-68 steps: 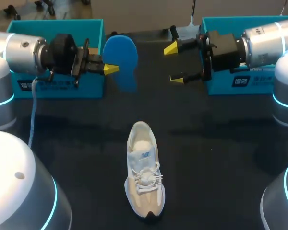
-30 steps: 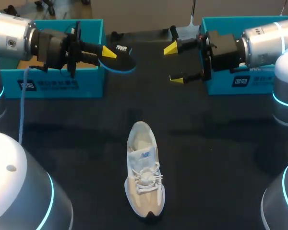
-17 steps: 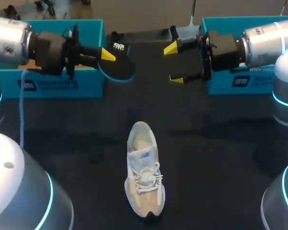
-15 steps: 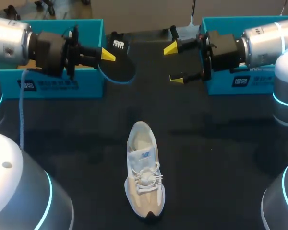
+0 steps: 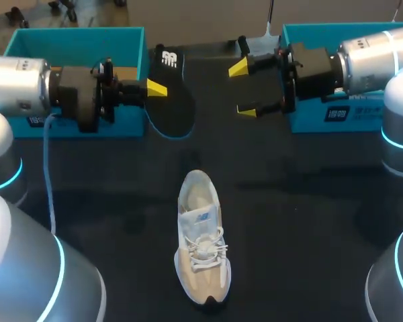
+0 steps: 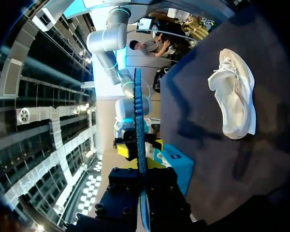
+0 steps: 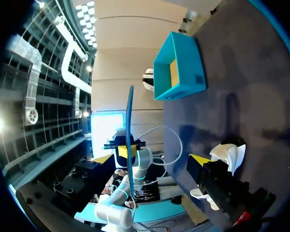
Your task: Take the shoe out of the shoebox, open the shoe tongue, remove and reinsert the insole, then place the shoe into the shoebox
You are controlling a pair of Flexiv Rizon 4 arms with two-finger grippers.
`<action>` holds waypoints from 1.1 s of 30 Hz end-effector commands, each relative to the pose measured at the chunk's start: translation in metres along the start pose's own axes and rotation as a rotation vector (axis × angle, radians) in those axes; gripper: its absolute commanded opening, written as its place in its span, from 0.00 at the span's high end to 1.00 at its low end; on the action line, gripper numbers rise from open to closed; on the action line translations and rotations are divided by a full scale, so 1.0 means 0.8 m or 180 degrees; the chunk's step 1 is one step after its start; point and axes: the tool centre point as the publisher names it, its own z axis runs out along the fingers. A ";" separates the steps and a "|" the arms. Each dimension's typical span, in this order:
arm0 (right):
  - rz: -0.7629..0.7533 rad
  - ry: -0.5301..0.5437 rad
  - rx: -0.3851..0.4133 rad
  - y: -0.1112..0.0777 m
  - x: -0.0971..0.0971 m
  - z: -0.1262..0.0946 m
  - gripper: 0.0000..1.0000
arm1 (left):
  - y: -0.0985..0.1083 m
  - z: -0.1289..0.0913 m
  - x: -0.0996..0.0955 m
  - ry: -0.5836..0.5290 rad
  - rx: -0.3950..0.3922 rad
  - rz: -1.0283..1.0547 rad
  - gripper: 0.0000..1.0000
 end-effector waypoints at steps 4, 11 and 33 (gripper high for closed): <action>-0.0059 0.0093 -0.0020 -0.016 0.003 0.029 0.00 | 0.004 0.007 0.010 -0.0124 -0.0057 0.0013 1.00; -0.0086 0.0200 0.0061 -0.028 0.005 0.054 0.00 | 0.014 0.013 0.018 -0.0174 -0.0076 0.0031 1.00; -0.0338 0.0198 0.0320 -0.027 0.018 0.083 0.00 | 0.022 0.033 0.030 -0.0182 -0.0046 0.0155 1.00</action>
